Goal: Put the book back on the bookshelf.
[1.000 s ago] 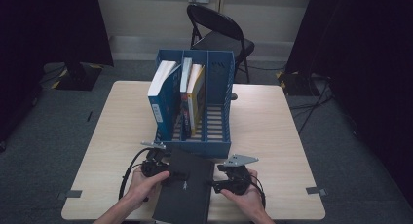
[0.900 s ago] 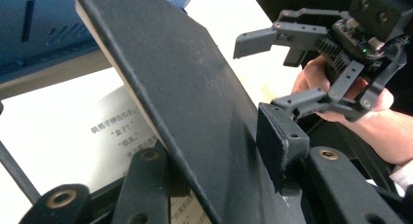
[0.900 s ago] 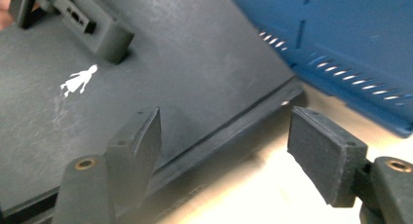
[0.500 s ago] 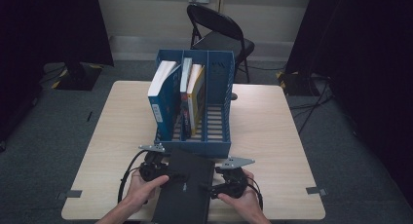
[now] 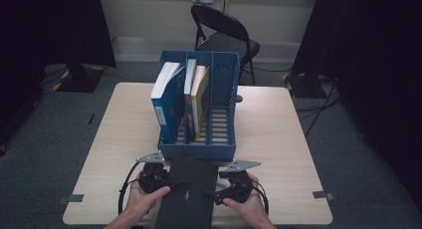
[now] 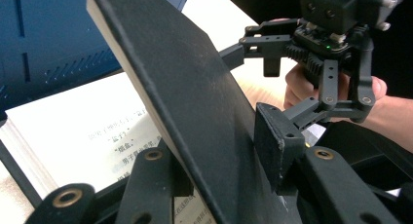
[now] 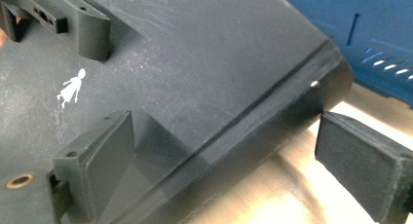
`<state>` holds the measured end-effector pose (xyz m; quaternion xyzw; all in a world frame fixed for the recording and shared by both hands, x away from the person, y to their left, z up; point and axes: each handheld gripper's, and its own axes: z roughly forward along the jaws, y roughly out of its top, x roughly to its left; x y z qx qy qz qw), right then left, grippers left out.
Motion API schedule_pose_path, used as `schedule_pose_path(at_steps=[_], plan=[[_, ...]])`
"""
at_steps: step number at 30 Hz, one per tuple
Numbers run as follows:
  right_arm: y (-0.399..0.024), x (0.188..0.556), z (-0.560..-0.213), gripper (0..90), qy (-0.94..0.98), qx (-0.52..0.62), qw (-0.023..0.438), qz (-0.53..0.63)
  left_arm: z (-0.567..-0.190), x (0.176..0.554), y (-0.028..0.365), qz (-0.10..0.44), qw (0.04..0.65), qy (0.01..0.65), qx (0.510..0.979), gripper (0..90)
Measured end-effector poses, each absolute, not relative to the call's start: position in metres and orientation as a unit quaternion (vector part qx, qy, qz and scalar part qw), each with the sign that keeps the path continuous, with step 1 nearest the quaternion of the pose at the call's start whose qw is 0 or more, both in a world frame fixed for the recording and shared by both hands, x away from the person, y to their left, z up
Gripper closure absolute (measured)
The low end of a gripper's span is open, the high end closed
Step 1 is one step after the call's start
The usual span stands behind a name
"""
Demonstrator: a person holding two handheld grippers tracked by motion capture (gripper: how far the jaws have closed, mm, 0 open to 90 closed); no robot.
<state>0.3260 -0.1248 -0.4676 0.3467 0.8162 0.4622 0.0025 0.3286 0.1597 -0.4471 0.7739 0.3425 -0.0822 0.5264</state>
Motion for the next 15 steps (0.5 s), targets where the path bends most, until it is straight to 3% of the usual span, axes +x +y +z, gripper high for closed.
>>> schedule_pose_path(at_steps=[15], plan=[[-0.126,0.34,-0.48,4.0,0.802,0.358,-0.087,0.469,-0.446,0.326,0.162,-0.077,0.531,0.335,0.774,62.9]])
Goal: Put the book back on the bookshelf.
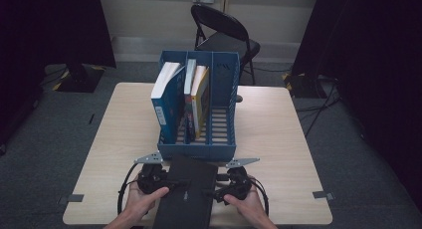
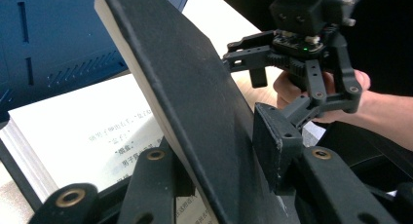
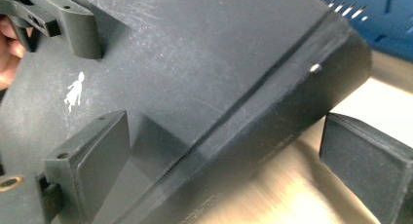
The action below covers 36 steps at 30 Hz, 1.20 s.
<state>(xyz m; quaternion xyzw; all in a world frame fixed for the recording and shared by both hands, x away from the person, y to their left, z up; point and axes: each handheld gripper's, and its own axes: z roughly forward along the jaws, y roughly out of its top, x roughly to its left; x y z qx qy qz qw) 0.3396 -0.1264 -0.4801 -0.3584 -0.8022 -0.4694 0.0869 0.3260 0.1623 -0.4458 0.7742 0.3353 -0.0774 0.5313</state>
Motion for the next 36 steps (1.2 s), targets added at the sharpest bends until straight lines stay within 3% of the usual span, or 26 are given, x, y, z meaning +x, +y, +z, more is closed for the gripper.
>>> schedule_pose_path(at_steps=[6,15,32,36], plan=[[-0.124,0.341,-0.477,4.2,-0.801,-0.354,0.105,-0.471,-0.441,0.323,0.161,-0.07,0.541,0.318,0.776,64.6],[-0.124,0.336,-0.452,11.9,-0.798,-0.34,0.05,-0.496,-0.427,0.321,0.165,-0.051,0.568,0.299,0.765,68.6],[-0.14,0.328,-0.414,17.1,-0.796,-0.319,-0.023,-0.514,-0.397,0.318,0.148,-0.012,0.585,0.253,0.771,70.7],[-0.147,0.331,-0.403,23.0,-0.789,-0.318,-0.049,-0.524,-0.391,0.32,0.142,-0.002,0.591,0.251,0.767,72.0]])
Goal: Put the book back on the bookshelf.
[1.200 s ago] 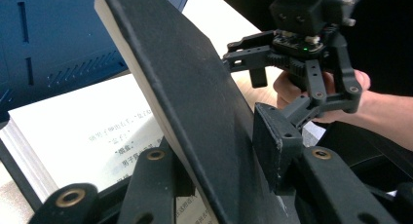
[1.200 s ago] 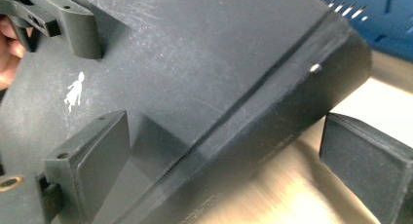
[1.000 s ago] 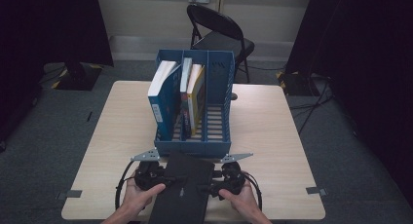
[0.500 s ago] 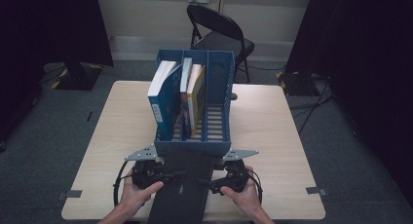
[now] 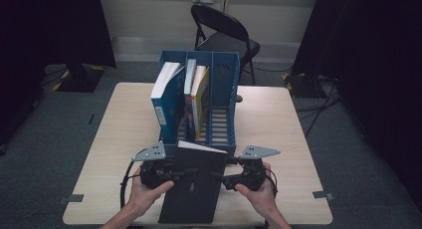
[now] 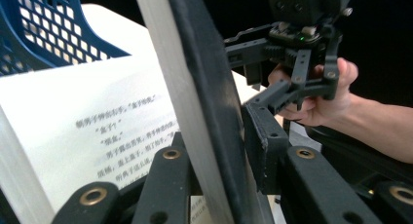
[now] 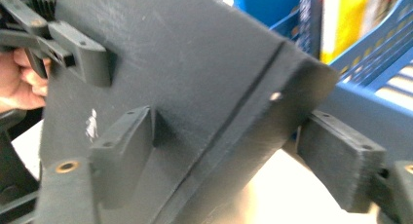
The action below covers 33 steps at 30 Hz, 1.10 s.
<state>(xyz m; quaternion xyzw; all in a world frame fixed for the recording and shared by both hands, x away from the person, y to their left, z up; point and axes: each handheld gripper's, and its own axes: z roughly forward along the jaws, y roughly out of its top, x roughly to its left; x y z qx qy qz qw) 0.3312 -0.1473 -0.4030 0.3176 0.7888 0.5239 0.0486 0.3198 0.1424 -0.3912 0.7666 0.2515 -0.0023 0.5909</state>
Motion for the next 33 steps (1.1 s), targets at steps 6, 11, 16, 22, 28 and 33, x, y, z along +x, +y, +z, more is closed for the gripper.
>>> schedule_pose_path(at_steps=[6,11,16,22,28,33], plan=[[-0.151,0.327,-0.39,33.2,0.786,0.298,0.069,0.537,-0.394,0.316,0.149,-0.006,0.591,0.25,0.767,71.2],[-0.149,0.321,-0.386,37.5,0.785,0.286,0.072,0.545,-0.399,0.313,0.156,-0.014,0.59,0.249,0.768,69.4],[-0.147,0.321,-0.388,37.8,0.788,0.271,0.059,0.55,-0.403,0.307,0.163,-0.023,0.582,0.237,0.777,72.1],[-0.135,0.334,-0.401,34.6,0.793,0.261,0.026,0.549,-0.411,0.304,0.172,-0.006,0.568,0.245,0.785,70.8],[-0.123,0.345,-0.405,32.7,0.798,0.272,0.011,0.538,-0.409,0.311,0.171,-0.014,0.559,0.252,0.79,70.6],[-0.129,0.335,-0.399,35.5,0.793,0.265,0.032,0.548,-0.398,0.313,0.162,-0.001,0.56,0.233,0.795,73.2]])
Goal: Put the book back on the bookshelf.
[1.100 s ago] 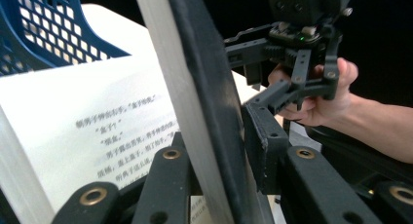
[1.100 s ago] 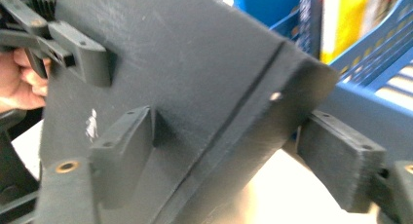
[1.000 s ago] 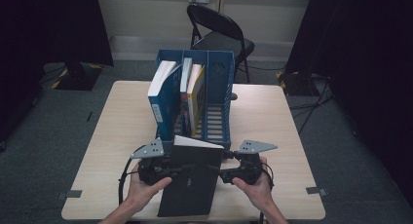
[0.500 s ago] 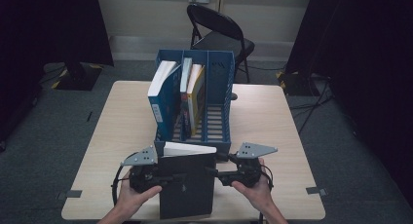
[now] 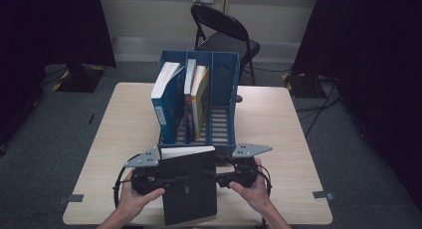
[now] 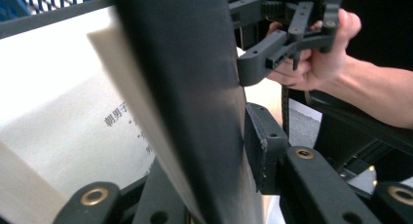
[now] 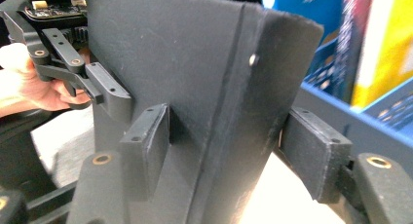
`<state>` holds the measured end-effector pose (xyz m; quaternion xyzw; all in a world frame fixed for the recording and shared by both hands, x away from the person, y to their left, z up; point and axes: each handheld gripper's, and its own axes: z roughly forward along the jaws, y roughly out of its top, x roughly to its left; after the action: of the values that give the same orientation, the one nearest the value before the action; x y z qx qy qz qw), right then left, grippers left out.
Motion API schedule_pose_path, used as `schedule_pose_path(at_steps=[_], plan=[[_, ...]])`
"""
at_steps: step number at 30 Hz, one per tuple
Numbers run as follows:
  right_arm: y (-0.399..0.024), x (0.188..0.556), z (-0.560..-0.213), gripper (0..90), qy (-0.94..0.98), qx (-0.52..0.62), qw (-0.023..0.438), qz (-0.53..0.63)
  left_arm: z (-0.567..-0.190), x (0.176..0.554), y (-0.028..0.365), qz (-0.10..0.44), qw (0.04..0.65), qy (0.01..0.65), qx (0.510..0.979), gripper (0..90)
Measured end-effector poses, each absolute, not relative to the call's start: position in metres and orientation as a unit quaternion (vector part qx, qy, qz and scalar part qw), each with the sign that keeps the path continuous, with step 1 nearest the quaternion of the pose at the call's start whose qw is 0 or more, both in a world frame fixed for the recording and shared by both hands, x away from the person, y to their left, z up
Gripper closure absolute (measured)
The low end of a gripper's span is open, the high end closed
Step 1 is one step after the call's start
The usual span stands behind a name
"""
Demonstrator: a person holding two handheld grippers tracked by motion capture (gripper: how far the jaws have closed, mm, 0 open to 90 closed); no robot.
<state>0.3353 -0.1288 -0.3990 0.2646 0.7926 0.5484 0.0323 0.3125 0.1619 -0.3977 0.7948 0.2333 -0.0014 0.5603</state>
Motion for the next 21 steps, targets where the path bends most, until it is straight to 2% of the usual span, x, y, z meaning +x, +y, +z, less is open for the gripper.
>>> schedule_pose_path(at_steps=[3,6,12,21], plan=[[-0.133,0.325,-0.389,39.1,0.787,0.254,0.074,0.557,-0.392,0.313,0.157,0.029,0.558,0.21,0.802,75.1],[-0.137,0.32,-0.385,39.3,0.787,0.25,0.093,0.557,-0.391,0.311,0.155,0.044,0.556,0.194,0.807,74.9],[-0.141,0.315,-0.384,43.0,0.79,0.23,0.076,0.563,-0.402,0.304,0.162,0.036,0.56,0.19,0.805,70.8],[-0.125,0.322,-0.388,32.6,0.801,0.211,0.047,0.559,-0.407,0.295,0.166,0.051,0.549,0.208,0.808,66.2]])
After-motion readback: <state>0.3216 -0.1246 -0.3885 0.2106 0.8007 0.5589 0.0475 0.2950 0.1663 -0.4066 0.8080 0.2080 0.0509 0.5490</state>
